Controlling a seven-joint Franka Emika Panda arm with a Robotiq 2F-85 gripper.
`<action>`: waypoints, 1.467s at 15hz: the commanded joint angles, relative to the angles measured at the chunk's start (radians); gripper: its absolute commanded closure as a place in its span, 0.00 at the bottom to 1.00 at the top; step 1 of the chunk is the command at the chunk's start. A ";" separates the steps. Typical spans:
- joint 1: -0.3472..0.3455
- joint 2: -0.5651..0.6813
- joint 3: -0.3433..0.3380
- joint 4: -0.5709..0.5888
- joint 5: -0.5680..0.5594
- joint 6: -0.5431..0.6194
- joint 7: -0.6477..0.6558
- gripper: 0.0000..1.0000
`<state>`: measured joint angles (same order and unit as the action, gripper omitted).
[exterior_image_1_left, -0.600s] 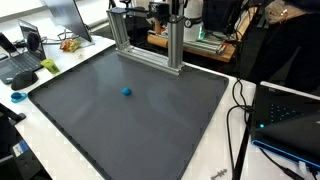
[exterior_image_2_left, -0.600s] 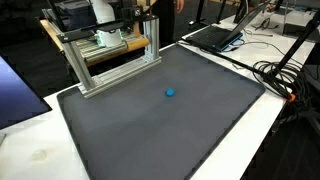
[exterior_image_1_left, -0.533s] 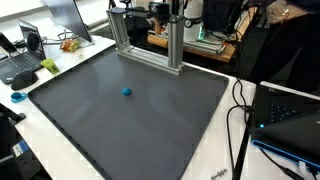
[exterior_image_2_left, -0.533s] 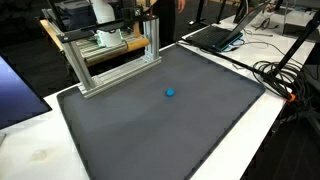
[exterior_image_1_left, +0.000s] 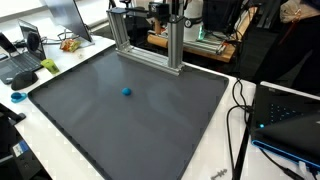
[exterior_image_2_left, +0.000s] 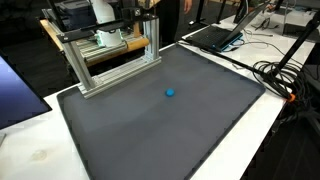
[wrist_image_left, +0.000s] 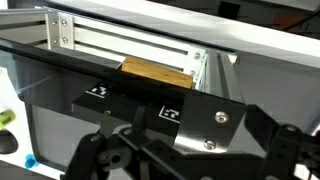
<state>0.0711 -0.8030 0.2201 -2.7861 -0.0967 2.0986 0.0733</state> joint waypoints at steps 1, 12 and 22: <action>0.017 0.003 -0.016 0.002 -0.014 -0.004 0.011 0.00; -0.031 -0.062 -0.149 0.085 -0.007 -0.029 -0.034 0.00; -0.096 0.044 -0.185 0.130 -0.016 -0.029 -0.035 0.00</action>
<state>-0.0156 -0.8125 0.0496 -2.6945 -0.1023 2.0843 0.0575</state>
